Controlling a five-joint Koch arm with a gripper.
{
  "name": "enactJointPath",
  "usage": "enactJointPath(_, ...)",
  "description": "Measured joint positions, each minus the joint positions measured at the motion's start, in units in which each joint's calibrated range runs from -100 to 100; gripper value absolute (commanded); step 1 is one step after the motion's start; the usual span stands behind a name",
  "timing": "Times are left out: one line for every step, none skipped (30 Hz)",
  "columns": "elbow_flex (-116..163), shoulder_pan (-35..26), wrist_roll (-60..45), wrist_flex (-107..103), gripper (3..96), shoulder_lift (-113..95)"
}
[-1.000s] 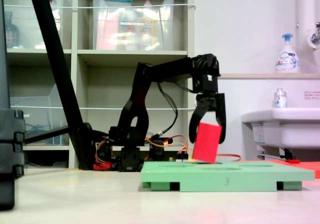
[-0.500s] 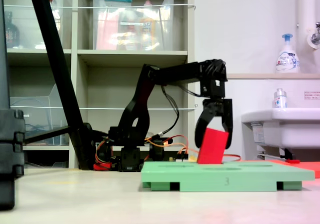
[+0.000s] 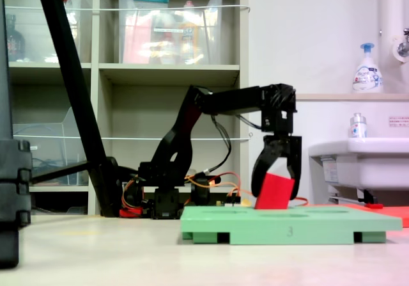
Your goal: Put the square block into the corresponding hole
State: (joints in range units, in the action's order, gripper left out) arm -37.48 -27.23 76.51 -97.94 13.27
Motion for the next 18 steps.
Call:
enactJointPath(-0.2,0.0,0.0,-0.2,34.8,0.41)
enactJointPath(-0.29,0.0,0.0,-0.69,42.4,0.55)
enactJointPath(-0.69,0.0,0.0,-1.37,51.8,0.82)
enactJointPath(-1.08,0.0,0.05,-1.76,52.3,1.64)
enactJointPath(-1.08,0.05,0.05,-1.96,52.3,2.6)
enactJointPath(-1.08,0.05,0.1,-2.06,52.5,3.15)
enactJointPath(-1.18,0.0,0.05,-2.06,53.0,3.56)
enactJointPath(-1.18,0.0,0.1,-2.06,53.1,3.56)
enactJointPath(-1.18,0.0,0.05,-2.06,53.0,3.56)
enactJointPath(-1.18,0.0,0.05,-2.06,53.1,3.56)
enactJointPath(-1.18,0.05,0.05,-2.06,54.2,3.56)
enactJointPath(-1.18,0.15,0.05,-2.06,57.7,3.56)
enactJointPath(-1.18,0.2,-0.15,-1.96,63.0,3.56)
enactJointPath(-1.18,0.39,-0.73,-1.96,68.2,3.56)
enactJointPath(-1.18,0.54,-1.86,-1.96,76.4,3.56)
enactJointPath(-1.18,0.68,-3.17,-1.86,81.2,3.42)
enactJointPath(-1.18,0.78,-4.05,-1.76,86.0,3.15)
enactJointPath(-1.18,0.83,-4.44,-1.76,89.3,2.87)
